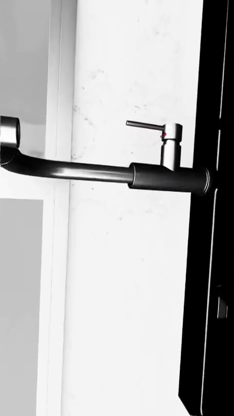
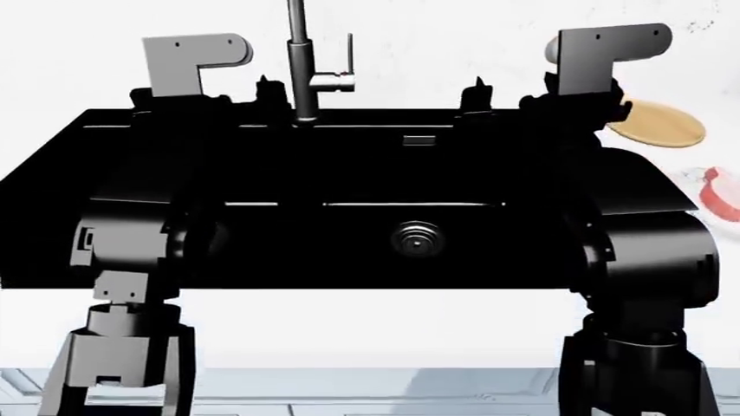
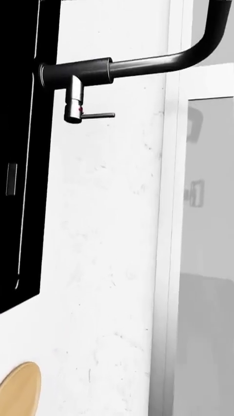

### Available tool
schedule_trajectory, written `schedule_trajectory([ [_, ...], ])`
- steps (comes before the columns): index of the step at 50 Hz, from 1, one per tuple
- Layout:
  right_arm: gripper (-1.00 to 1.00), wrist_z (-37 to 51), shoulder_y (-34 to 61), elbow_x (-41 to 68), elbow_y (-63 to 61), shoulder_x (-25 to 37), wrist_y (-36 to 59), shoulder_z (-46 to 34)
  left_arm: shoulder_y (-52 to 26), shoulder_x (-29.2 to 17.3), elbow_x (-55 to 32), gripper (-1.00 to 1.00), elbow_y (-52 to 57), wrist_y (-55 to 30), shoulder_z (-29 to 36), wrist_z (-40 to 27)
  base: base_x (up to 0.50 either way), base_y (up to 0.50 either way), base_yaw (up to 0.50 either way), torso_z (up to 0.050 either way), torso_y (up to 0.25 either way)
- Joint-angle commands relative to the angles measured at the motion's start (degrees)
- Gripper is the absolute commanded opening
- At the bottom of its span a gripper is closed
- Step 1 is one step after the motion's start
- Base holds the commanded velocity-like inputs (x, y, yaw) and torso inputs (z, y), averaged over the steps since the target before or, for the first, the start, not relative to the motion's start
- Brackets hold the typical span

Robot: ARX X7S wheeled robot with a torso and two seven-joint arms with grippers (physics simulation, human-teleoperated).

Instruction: Pick the pork chop from the counter and place it in the sink. Then turn on the sink faucet.

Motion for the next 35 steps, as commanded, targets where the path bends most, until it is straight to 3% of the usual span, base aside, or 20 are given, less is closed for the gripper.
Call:
schedule_trajectory([
  [1, 1.00, 0.19, -0.10, 0.71, 0.77, 0.24, -0.39, 0.47, 0.44, 0.20, -1.55, 1.00, 0.01, -0.79, 0.27, 0.63, 0.50, 0.00, 0.00, 0.000, 0.000],
  [35, 1.00, 0.78, 0.31, 2.06, 0.68, 0.97, 0.33, -0.25, 3.01, 0.14, -7.39, 1.00, 5.96, -4.78, -0.40, 1.01, 0.50, 0.00, 0.00, 0.000, 0.001],
])
